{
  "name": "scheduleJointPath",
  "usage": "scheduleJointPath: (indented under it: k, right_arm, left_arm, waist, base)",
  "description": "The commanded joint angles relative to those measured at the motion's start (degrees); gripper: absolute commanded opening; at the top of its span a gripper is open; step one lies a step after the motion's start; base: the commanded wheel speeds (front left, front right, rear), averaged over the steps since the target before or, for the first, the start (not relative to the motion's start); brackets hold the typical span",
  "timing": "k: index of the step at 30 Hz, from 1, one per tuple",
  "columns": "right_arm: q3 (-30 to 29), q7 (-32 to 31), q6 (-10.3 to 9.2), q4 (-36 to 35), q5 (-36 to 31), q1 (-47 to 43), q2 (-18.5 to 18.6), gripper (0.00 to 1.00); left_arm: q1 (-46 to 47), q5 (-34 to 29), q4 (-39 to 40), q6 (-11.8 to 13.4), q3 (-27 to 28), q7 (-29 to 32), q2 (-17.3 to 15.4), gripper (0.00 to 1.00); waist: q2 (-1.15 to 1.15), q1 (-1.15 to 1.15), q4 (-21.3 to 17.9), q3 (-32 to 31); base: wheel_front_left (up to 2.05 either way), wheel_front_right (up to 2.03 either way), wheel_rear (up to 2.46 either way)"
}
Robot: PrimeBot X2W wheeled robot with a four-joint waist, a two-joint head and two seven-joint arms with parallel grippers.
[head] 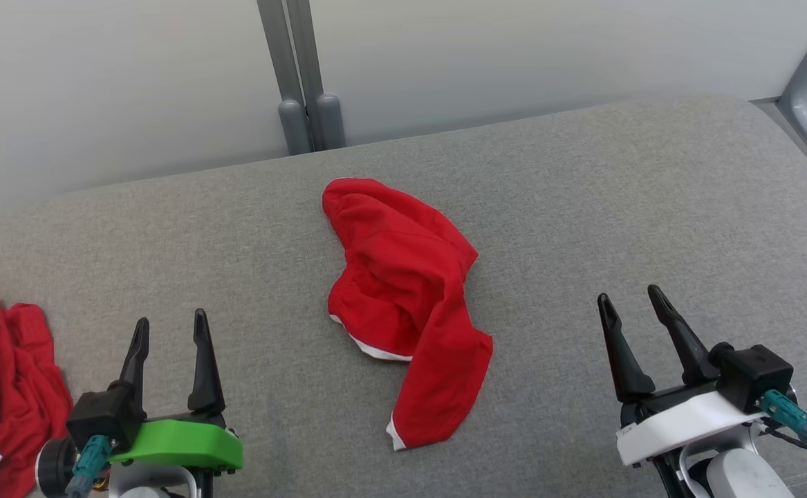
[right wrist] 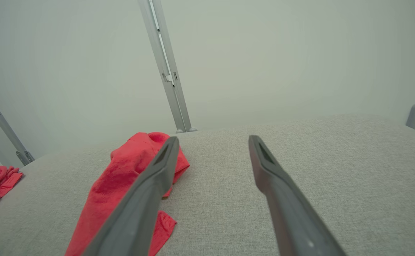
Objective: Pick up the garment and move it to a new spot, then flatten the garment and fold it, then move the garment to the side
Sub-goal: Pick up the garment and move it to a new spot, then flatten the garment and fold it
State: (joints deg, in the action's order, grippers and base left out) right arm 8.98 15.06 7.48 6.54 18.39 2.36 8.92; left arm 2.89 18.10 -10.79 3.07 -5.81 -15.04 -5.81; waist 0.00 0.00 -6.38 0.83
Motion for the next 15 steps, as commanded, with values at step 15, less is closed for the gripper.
scheduleJointPath:
  k: [15]
  right_arm:
    - [1.55,0.18,0.02,2.33,1.52,-0.05,0.43,1.00]
  left_arm:
    - [0.04,-3.16,-2.08,-2.32,2.94,-0.20,2.30,1.00]
  waist:
    - [0.00,0.00,0.54,-0.20]
  base:
    - [0.00,0.00,0.00]
